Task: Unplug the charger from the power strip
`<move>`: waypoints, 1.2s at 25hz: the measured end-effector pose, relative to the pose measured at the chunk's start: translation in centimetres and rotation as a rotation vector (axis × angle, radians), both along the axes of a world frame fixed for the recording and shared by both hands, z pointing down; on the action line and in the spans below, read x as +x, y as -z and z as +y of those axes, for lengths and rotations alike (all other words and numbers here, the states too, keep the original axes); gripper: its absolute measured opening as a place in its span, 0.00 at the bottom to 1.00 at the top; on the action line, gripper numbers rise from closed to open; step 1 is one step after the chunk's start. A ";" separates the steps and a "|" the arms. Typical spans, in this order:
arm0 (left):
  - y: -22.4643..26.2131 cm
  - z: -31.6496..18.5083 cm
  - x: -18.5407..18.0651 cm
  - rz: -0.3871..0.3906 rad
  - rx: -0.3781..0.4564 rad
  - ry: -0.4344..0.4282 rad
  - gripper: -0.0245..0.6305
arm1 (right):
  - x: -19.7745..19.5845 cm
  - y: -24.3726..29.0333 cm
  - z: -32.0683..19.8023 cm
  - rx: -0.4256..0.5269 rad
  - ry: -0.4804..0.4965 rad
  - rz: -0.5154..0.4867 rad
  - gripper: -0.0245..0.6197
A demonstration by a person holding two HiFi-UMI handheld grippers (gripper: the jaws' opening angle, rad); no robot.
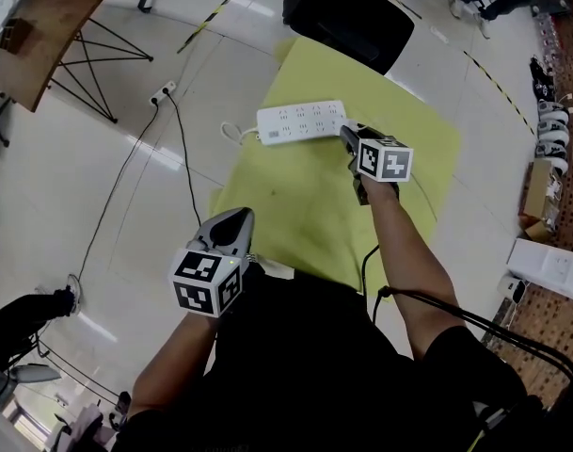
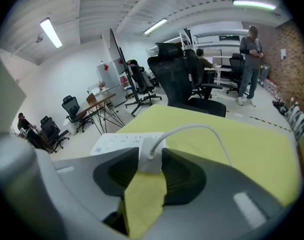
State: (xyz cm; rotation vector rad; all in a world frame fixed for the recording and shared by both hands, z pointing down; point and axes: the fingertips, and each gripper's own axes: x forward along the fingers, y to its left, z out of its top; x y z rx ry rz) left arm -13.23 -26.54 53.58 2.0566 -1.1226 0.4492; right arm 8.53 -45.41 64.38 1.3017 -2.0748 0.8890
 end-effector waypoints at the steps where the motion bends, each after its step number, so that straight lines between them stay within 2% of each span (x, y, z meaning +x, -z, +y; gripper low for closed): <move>1: 0.0 0.1 0.0 0.002 0.000 0.001 0.04 | 0.0 0.1 0.1 0.000 0.001 0.003 0.26; 9: 0.5 0.4 0.0 0.011 0.015 -0.003 0.04 | 0.6 1.4 0.2 0.031 -0.007 0.015 0.25; 16: 0.2 0.5 0.5 0.020 0.017 -0.015 0.04 | 1.9 2.4 2.3 0.036 -0.036 -0.007 0.25; 25: 0.5 1.6 1.9 0.035 0.033 -0.088 0.04 | 3.1 0.8 10.8 -0.050 -0.046 -0.038 0.25; 30: 0.7 1.5 3.5 0.044 0.049 -0.149 0.04 | 3.7 0.0 16.3 -0.113 -0.074 -0.113 0.25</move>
